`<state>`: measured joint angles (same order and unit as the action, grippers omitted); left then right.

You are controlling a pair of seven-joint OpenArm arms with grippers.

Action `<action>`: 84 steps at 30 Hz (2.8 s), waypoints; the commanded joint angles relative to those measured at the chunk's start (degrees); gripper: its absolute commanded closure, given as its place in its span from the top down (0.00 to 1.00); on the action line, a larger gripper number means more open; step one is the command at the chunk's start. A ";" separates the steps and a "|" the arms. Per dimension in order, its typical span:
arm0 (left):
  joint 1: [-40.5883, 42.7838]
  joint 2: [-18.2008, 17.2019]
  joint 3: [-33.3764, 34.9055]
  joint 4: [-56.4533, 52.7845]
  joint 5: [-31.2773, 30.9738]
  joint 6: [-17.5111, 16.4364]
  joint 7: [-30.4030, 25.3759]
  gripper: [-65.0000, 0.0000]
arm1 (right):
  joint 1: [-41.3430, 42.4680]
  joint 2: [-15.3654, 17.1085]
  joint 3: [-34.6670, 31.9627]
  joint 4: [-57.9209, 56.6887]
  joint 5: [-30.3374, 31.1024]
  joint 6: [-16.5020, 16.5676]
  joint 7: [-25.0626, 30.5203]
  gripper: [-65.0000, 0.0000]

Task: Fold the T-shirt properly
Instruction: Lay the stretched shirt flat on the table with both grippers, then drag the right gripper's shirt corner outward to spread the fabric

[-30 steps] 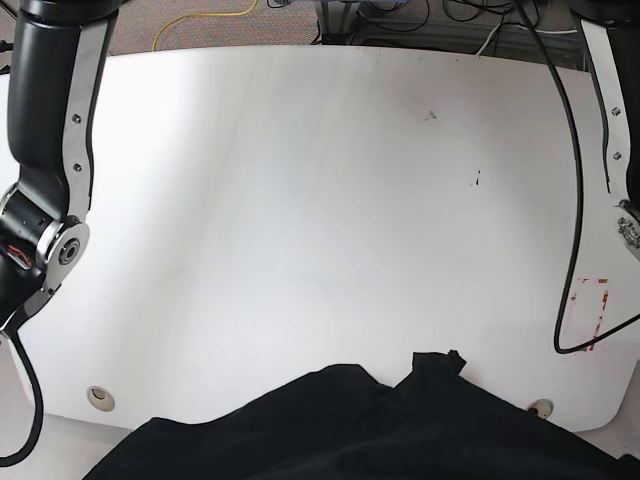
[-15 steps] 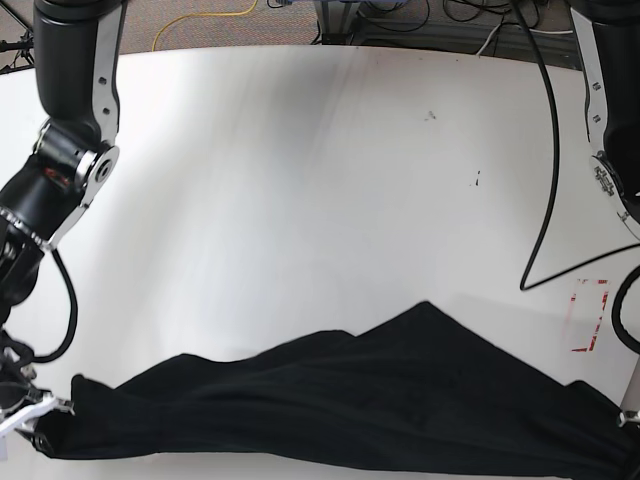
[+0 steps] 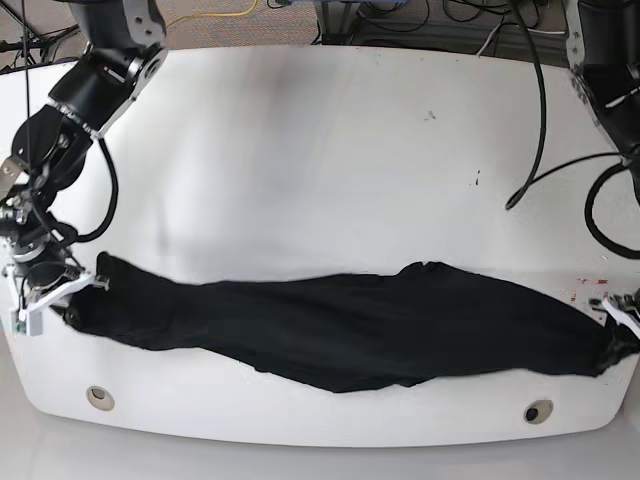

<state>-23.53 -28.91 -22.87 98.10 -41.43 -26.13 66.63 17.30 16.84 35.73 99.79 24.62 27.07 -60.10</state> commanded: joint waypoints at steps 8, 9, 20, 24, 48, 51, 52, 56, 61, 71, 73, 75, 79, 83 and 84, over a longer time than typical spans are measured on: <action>13.02 -0.85 -3.46 4.71 -3.45 -0.11 -2.15 0.00 | -10.22 -4.66 4.67 4.70 0.83 -0.12 2.29 0.02; 14.61 -0.85 -3.54 4.71 -3.45 -0.11 -2.15 0.00 | -11.28 -4.93 4.67 4.70 0.83 -0.12 2.29 0.02; 25.51 -1.29 -5.92 5.50 -3.36 -0.20 -2.15 0.00 | -18.49 -7.57 5.73 4.70 0.83 -0.12 2.38 0.02; 27.97 -1.29 -6.80 5.50 -3.19 -1.87 -2.06 0.00 | -20.07 -8.71 6.60 4.70 0.74 -0.12 2.38 0.02; 42.39 -1.12 -11.02 5.32 5.78 -2.84 -2.15 0.00 | -31.32 -11.17 6.60 7.07 0.65 -0.12 2.38 0.02; 42.74 -1.03 -11.90 5.15 5.78 -2.84 -2.15 0.00 | -32.11 -11.61 6.43 6.98 0.65 -0.12 2.38 0.02; 42.91 -1.03 -11.90 5.15 5.78 -2.84 -2.15 0.00 | -32.46 -12.05 6.43 7.16 0.65 -0.12 2.38 0.02; 44.50 -1.12 -12.25 5.32 5.78 -2.84 -2.15 0.00 | -33.78 -12.84 6.43 7.25 0.65 -0.12 2.29 0.02; 45.02 -0.94 -13.92 5.41 5.78 -2.84 -2.06 0.00 | -34.31 -13.19 6.08 7.25 0.65 -0.12 2.21 0.03; 45.20 -0.94 -17.43 5.32 5.78 -2.84 -2.06 0.00 | -36.24 -15.21 4.67 12.17 0.74 -0.30 2.03 0.70; 45.20 -1.03 -17.96 5.32 5.78 -2.84 -2.06 0.00 | -36.24 -15.74 4.67 14.01 0.83 -0.12 2.03 0.86; 45.20 -1.12 -18.05 5.32 5.78 -2.84 -2.24 0.00 | -36.16 -15.92 4.23 15.07 0.83 -0.12 2.03 0.95; 45.11 -1.12 -18.05 5.32 5.78 -2.84 -2.24 0.00 | -34.40 -16.01 4.23 15.68 1.18 -0.12 2.03 0.95; 44.94 -1.12 -18.05 5.24 5.87 -2.84 -2.32 0.00 | -31.76 -15.39 4.23 15.07 2.06 -0.12 2.03 0.93; 44.94 -1.12 -18.05 5.24 5.87 -2.84 -2.32 0.00 | -30.97 -15.04 4.23 14.72 2.15 -0.12 2.03 0.93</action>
<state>21.74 -28.80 -40.25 102.50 -35.33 -28.97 65.12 -15.31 0.56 39.77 114.13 25.71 26.94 -59.20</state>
